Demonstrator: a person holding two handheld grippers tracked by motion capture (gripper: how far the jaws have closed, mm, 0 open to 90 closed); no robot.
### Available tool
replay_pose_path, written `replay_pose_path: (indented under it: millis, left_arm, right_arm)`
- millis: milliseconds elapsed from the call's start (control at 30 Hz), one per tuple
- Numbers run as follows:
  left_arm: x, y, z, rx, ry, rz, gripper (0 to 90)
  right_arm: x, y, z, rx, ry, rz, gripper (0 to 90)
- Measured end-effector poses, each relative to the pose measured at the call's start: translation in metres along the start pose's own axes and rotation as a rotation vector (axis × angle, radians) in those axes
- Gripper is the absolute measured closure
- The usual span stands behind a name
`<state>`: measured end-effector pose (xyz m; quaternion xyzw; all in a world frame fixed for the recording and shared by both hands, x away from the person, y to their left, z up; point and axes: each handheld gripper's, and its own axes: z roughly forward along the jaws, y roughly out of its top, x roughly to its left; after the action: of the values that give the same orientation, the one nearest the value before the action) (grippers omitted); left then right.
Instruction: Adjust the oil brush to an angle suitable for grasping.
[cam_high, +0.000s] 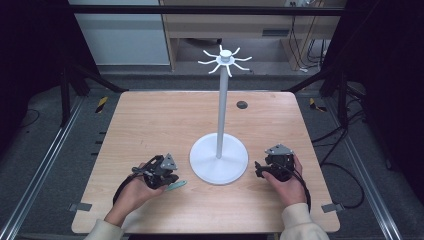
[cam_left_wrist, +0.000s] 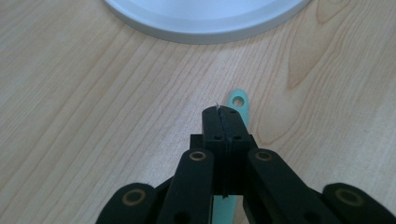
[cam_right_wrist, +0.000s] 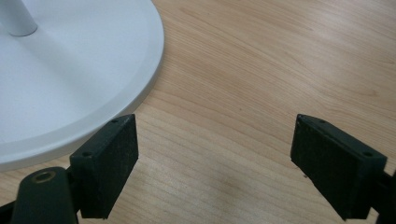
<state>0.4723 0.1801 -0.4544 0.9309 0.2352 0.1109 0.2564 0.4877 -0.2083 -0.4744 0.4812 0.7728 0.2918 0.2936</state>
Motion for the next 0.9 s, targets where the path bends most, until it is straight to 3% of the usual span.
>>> replay_pose_path:
  millis: [233, 367, 600, 667, 900]
  left_arm:
    - [-0.002, -0.002, -0.022, 0.014, 0.053, 0.028, 90.0]
    - [-0.002, -0.009, -0.036, 0.018, 0.066, 0.010, 90.0]
    - [0.008, -0.026, -0.054, 0.037, 0.050, -0.020, 90.0]
    - [0.011, -0.029, -0.058, 0.063, 0.053, -0.008, 90.0]
    - [0.018, -0.039, -0.053, 0.139, 0.016, -0.003, 87.6]
  right_arm:
    - [-0.002, 0.000, 0.002, 0.002, -0.002, 0.009, 15.4]
    - [-0.002, 0.000, 0.001, 0.006, -0.005, 0.004, 15.3]
    - [-0.002, 0.000, 0.000, 0.001, 0.001, 0.008, 15.3]
    - [-0.004, 0.000, -0.001, -0.008, 0.004, 0.009, 15.2]
    - [-0.002, 0.000, 0.001, 0.004, 0.008, 0.006, 15.0]
